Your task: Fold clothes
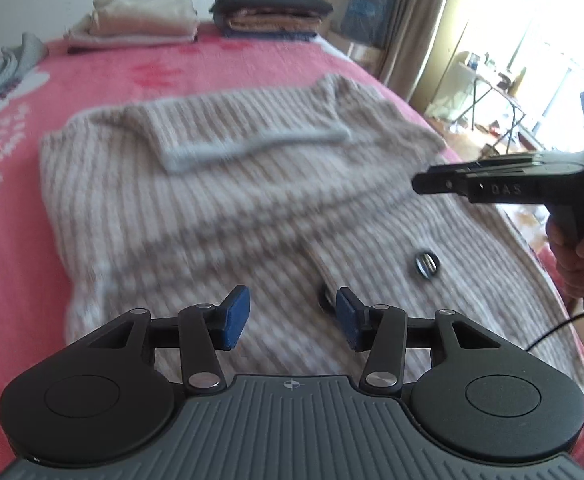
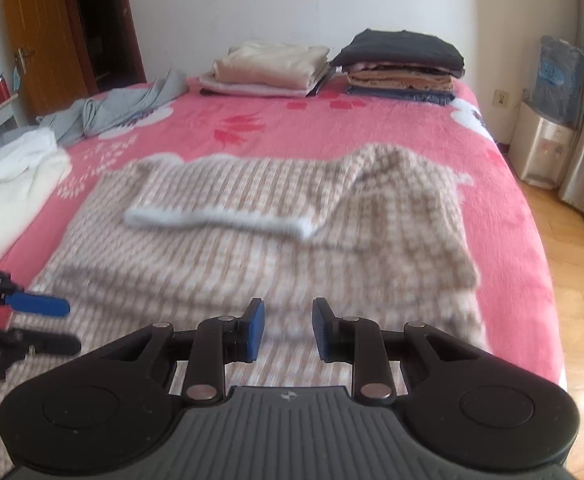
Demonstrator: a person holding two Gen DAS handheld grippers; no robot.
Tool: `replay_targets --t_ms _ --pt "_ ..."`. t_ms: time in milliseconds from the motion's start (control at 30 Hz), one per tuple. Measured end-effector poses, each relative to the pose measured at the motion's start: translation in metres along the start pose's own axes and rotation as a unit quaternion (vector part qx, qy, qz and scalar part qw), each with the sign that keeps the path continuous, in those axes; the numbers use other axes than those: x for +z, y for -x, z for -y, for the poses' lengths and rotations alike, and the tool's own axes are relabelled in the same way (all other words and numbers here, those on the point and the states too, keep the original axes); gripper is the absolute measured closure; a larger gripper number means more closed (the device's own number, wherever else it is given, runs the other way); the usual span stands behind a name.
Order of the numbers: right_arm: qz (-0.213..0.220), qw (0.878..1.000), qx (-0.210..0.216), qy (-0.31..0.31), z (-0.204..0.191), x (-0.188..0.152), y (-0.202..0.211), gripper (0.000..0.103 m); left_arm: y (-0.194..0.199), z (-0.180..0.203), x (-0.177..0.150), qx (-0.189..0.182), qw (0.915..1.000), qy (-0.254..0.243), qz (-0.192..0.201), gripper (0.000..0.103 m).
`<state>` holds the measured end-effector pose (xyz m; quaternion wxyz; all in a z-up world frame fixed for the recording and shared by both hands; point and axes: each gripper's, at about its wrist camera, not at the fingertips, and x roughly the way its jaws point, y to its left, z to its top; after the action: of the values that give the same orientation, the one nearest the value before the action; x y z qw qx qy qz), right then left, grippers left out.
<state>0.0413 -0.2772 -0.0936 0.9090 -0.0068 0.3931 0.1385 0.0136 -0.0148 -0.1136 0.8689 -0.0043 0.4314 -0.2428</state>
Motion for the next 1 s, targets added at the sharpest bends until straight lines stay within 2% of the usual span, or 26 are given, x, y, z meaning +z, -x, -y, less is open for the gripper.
replay_targets --t_ms 233,400,467,633,833,1000 --pt "-0.032 0.999 0.03 -0.027 -0.016 -0.027 0.021 0.075 0.026 0.024 -0.034 -0.02 0.9986 0.027 -0.04 0.051" --pt "-0.037 0.998 0.031 -0.028 -0.024 -0.036 0.034 0.074 0.034 0.045 -0.054 -0.018 0.9986 -0.011 -0.048 0.046" --pt "-0.04 0.998 0.035 -0.037 -0.023 -0.038 0.038 0.074 0.034 0.05 -0.059 -0.017 0.9983 -0.012 -0.055 0.045" --pt "-0.047 0.997 0.04 -0.043 -0.024 -0.045 0.045 0.073 0.031 0.059 -0.067 -0.008 0.9965 0.012 -0.083 0.04" --pt "-0.06 0.997 0.038 -0.039 -0.022 -0.057 0.047 0.069 0.026 0.064 -0.077 0.022 0.9948 0.006 -0.099 0.034" --pt "-0.092 0.995 0.025 -0.015 -0.023 -0.067 0.039 0.064 0.022 0.065 -0.082 0.035 0.9923 0.02 -0.118 0.025"
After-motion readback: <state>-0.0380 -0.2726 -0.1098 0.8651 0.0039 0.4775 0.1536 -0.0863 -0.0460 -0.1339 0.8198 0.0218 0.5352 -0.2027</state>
